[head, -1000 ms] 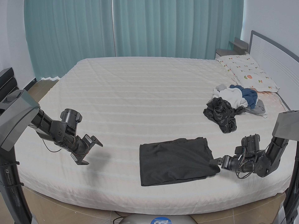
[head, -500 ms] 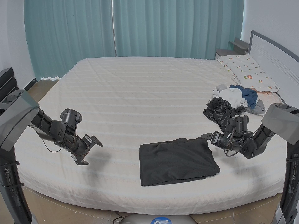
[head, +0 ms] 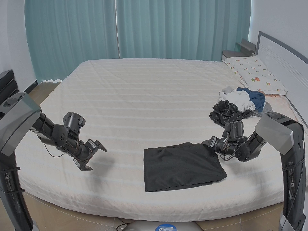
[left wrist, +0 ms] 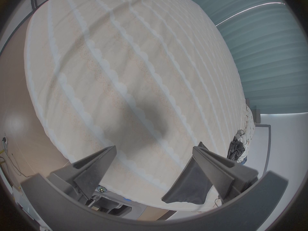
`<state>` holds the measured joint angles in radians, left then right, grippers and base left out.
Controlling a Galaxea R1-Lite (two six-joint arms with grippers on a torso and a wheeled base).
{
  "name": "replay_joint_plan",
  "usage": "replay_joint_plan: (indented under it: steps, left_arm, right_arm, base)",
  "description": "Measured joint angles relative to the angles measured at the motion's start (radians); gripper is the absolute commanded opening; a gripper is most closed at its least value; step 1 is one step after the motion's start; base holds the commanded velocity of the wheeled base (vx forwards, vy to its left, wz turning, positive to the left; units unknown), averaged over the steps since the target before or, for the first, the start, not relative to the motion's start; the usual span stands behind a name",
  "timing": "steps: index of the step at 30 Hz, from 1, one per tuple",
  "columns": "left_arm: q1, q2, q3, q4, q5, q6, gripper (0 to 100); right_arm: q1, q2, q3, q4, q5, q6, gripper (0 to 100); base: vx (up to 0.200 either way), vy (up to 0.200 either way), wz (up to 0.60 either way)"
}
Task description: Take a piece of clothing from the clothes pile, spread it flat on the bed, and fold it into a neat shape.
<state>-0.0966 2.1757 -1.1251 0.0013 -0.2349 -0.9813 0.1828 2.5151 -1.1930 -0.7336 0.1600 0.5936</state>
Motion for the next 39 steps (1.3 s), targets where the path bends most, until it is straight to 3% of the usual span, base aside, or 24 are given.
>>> replay_joint_plan:
  steps: [9,35,36,39]
  left_arm:
    - [-0.003,0.0,0.003,-0.001,0.013,0.0,100]
    - [-0.005,0.0,0.004,-0.001,0.015,0.0,100]
    - [-0.005,0.0,0.004,-0.001,0.015,0.0,100]
    - [-0.005,0.0,0.004,-0.001,0.015,0.0,100]
  right_arm:
    - [-0.003,0.016,-0.012,-0.013,-0.009,0.108,0]
    - [-0.044,0.002,-0.013,-0.012,-0.011,0.115,0]
    - [-0.044,0.003,-0.014,-0.013,-0.011,0.115,100]
    - [-0.045,0.003,-0.014,-0.013,-0.011,0.115,100]
  base:
    - [0.0,0.0,0.0]
    - [0.0,0.0,0.0]
    - [0.0,0.0,0.0]
    - [0.0,0.0,0.0]
